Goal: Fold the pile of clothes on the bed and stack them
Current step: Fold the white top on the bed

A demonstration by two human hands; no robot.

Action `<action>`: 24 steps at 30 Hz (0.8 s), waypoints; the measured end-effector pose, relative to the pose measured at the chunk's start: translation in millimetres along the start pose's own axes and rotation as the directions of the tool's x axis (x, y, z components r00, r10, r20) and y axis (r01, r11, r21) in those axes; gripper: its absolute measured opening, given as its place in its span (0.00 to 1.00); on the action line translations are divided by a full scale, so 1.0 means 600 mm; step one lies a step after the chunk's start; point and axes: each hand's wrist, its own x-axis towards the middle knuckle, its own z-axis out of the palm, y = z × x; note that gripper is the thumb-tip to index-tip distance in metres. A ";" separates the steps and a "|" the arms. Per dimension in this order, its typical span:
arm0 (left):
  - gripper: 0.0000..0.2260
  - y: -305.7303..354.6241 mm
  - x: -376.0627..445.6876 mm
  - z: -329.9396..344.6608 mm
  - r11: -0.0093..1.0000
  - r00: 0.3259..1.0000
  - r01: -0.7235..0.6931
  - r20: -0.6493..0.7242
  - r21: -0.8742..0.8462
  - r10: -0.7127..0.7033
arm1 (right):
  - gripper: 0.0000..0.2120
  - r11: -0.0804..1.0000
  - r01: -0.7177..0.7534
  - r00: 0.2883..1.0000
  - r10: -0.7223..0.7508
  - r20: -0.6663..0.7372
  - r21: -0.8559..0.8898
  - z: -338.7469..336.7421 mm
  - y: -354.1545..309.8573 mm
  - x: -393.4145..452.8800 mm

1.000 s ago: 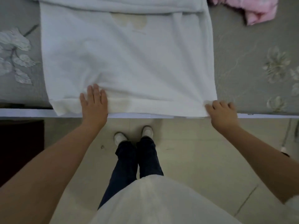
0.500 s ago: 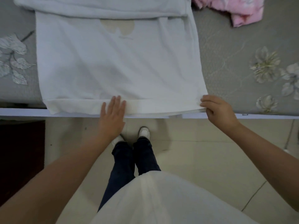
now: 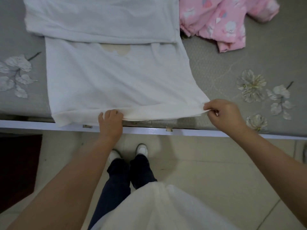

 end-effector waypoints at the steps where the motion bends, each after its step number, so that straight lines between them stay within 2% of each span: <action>1: 0.14 -0.006 0.002 -0.001 0.998 0.999 -0.033 -0.019 -0.058 0.032 | 0.09 0.999 -0.014 0.999 0.016 0.040 -0.030 0.011 0.007 -0.004; 3: 0.14 -0.013 0.000 -0.006 0.980 0.995 -0.094 -0.048 -0.176 0.087 | 0.11 0.986 -0.113 0.972 0.135 0.194 -0.122 0.041 0.024 -0.009; 5: 0.14 -0.024 -0.003 -0.020 0.974 0.991 -0.127 -0.056 -0.190 0.118 | 0.22 0.928 -0.185 0.849 0.317 0.423 -0.324 0.082 0.031 -0.011; 7: 0.11 -0.040 0.000 -0.034 0.979 0.989 -0.145 -0.010 -0.143 0.145 | 0.27 0.867 -0.139 0.733 0.415 0.539 -0.479 0.127 0.023 -0.007; 8: 0.10 -0.048 0.003 -0.041 0.985 0.989 -0.136 0.042 -0.106 0.141 | 0.27 0.848 -0.105 0.717 0.426 0.551 -0.519 0.148 0.016 -0.003; 10: 0.11 -0.065 0.013 -0.049 0.989 0.985 -0.139 0.091 -0.059 0.144 | 0.24 0.816 -0.067 0.735 0.430 0.524 -0.574 0.184 0.006 0.008; 12: 0.20 -0.080 0.024 -0.058 0.987 0.973 -0.154 0.164 -0.049 0.160 | 0.19 0.784 -0.047 0.757 0.432 0.489 -0.620 0.197 0.003 0.025; 14: 0.25 -0.101 0.030 -0.062 0.986 0.952 -0.162 0.269 0.037 0.147 | 0.16 0.744 0.009 0.776 0.416 0.474 -0.668 0.193 0.006 0.039; 15: 0.24 -0.114 0.030 -0.059 0.985 0.950 -0.144 0.291 0.101 0.109 | 0.15 0.723 0.040 0.784 0.405 0.471 -0.689 0.185 0.010 0.042; 17: 0.20 -0.141 0.024 -0.055 0.990 0.961 -0.005 0.273 0.138 -0.033 | 0.14 0.662 0.073 0.782 0.426 0.455 -0.746 0.160 0.017 0.041; 19: 0.15 -0.166 0.009 -0.052 0.982 0.953 0.173 0.241 0.071 -0.185 | 0.13 0.585 0.065 0.796 0.458 0.395 -0.808 0.133 0.026 0.032; 24: 0.11 -0.192 -0.005 -0.043 0.942 0.953 0.303 0.073 -0.143 -0.295 | 0.15 0.518 0.087 0.778 0.498 0.383 -0.851 0.119 0.008 0.030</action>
